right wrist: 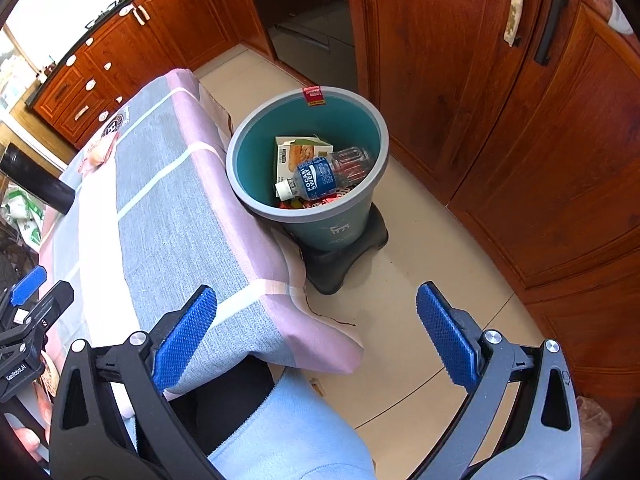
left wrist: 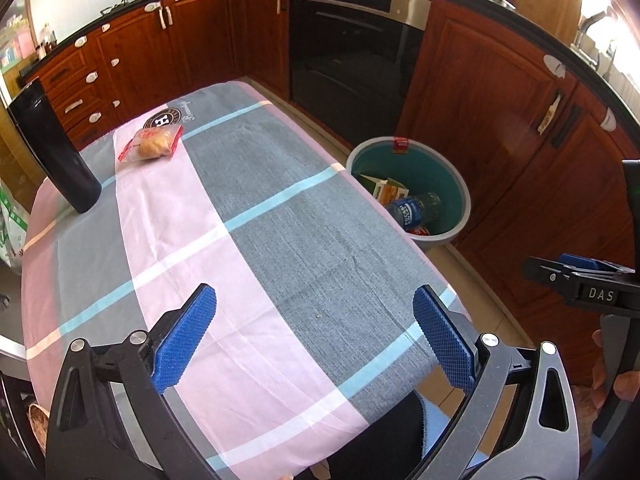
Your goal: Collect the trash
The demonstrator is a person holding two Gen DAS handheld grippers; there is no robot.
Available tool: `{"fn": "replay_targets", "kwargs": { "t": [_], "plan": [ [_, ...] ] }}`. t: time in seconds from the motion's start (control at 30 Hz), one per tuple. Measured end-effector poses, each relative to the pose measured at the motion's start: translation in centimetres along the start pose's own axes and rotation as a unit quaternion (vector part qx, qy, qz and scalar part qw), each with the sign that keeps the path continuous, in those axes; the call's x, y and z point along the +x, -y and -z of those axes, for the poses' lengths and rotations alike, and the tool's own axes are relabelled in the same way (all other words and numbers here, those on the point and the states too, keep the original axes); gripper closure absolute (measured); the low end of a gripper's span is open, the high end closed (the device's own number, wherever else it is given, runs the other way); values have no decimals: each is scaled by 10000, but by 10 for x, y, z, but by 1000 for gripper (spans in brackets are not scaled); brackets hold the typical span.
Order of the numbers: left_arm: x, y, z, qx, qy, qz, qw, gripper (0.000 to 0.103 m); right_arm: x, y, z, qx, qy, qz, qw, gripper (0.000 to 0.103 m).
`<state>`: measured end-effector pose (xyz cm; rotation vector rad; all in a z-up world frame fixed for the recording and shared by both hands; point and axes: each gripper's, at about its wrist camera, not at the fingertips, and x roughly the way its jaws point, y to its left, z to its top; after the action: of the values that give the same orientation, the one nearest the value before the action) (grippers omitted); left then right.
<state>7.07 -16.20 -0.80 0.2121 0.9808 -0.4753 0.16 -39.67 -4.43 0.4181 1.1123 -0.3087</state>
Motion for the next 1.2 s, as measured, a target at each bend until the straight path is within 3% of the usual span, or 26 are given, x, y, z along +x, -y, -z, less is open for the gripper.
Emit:
{"fn": "replay_targets", "kwargs": {
  "t": [1.2],
  "plan": [
    [6,10,9,199,29,38,9998,4,16,-9,3,-59,-242,29,9997,7]
  ]
}}
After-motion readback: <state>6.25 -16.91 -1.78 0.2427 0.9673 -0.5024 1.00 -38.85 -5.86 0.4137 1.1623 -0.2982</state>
